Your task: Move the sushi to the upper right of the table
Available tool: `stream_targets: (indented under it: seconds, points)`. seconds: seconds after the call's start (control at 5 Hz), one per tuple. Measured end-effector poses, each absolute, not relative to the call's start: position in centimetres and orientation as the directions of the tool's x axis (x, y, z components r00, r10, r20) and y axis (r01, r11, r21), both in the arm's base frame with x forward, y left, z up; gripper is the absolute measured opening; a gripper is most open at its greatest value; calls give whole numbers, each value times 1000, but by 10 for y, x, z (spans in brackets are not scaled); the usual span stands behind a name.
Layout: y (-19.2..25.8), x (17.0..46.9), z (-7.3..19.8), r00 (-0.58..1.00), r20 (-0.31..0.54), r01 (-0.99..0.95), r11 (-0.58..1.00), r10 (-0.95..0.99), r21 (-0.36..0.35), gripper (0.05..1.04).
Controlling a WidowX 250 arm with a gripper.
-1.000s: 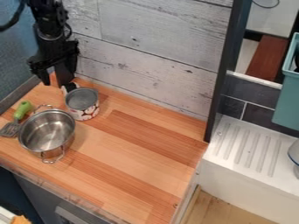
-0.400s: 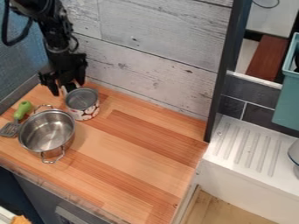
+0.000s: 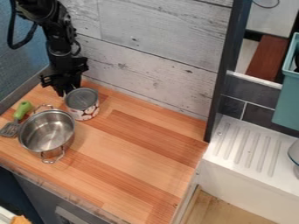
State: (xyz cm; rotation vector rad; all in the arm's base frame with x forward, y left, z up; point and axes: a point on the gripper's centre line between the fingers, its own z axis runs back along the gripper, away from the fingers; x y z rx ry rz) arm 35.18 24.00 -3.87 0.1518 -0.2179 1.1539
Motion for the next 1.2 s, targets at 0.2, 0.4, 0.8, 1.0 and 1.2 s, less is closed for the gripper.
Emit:
stream_targets:
  seconds: [0.2, 0.4, 0.8, 1.0, 1.2]
  points:
    - [240, 352, -38, 386, 259, -918, 395, 885, 18, 479]
    - [239, 349, -40, 370, 279, -926, 374, 886, 41, 479]
    - [242, 332, 2, 259, 386, -963, 268, 885, 32, 478]
    - [223, 329, 29, 220, 393, -966, 255, 893, -38, 478]
    - [194, 330, 36, 253, 375, -954, 295, 892, -58, 478]
